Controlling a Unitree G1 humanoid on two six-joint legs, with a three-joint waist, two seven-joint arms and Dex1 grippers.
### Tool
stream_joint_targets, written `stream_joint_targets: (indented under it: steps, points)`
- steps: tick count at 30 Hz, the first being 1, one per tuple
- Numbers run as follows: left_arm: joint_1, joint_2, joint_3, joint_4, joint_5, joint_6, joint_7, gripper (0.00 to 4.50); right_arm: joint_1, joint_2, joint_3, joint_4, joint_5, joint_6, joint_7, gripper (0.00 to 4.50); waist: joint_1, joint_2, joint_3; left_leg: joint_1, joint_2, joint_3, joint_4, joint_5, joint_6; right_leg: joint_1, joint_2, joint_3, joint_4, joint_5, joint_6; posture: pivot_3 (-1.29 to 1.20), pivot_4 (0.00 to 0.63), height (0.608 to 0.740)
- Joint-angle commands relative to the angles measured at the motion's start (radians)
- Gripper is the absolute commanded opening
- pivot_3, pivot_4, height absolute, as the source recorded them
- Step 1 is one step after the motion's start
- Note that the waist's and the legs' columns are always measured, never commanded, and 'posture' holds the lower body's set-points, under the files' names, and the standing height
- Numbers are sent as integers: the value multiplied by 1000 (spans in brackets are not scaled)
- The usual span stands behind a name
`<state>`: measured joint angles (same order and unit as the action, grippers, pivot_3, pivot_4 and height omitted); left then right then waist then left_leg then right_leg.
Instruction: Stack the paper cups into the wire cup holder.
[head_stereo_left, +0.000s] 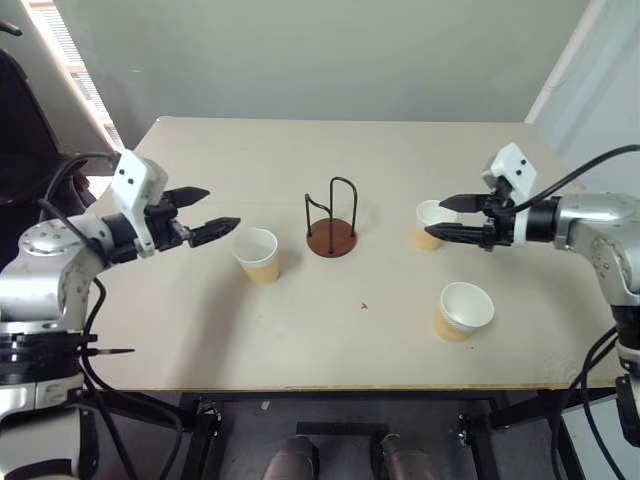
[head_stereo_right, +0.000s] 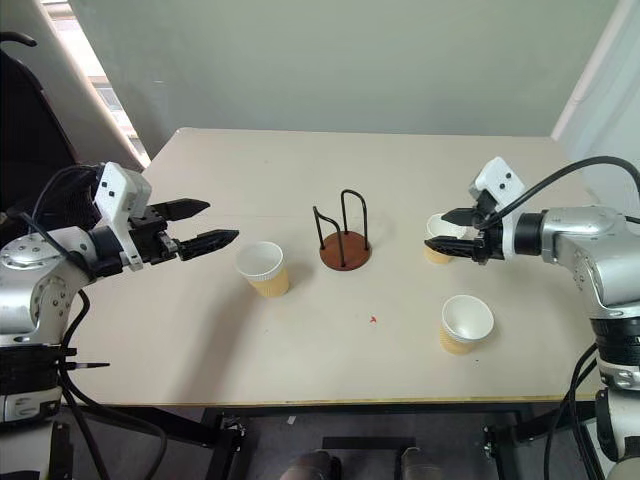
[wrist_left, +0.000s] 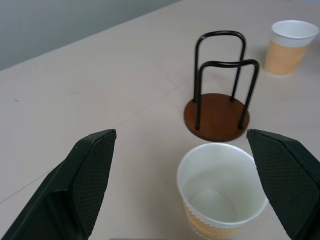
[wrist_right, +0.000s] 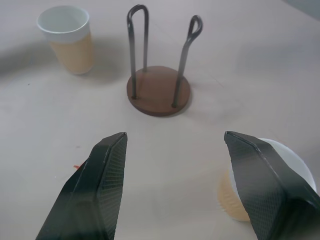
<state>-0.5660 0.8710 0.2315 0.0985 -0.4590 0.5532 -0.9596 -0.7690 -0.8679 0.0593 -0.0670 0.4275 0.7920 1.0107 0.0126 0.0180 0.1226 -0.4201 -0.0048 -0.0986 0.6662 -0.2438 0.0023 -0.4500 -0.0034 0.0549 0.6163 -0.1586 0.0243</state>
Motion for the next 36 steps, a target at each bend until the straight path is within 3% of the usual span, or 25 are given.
stream_joint_targets:
  steps: [1,12,26,36]
  points:
    - [-30,-5,4,16,-6,-19,-9,4500,-45,-19,-25,-7,-6,-7,8,3192,0,0,0,0,0,0,0,0,0,0,0,0,0,0,0,0,150,740]
    - [-185,-113,-124,114,45,-57,-27,4500,4,-56,-95,-56,16,12,-21,3192,5,-1,0,0,0,1,0,0,0,1,-1,0,-1,1,1,0,150,740]
    - [-456,-306,-286,622,259,-329,-64,4500,-2,-112,-163,-150,67,139,-65,3192,7,-1,0,-1,0,1,1,0,2,2,-1,1,-6,3,5,0,150,740]
    - [-566,-402,-286,845,321,-441,-60,4500,-4,-127,-172,-166,71,153,-80,3192,10,-1,1,-4,-1,2,3,1,3,2,-1,2,-6,1,10,0,150,740]
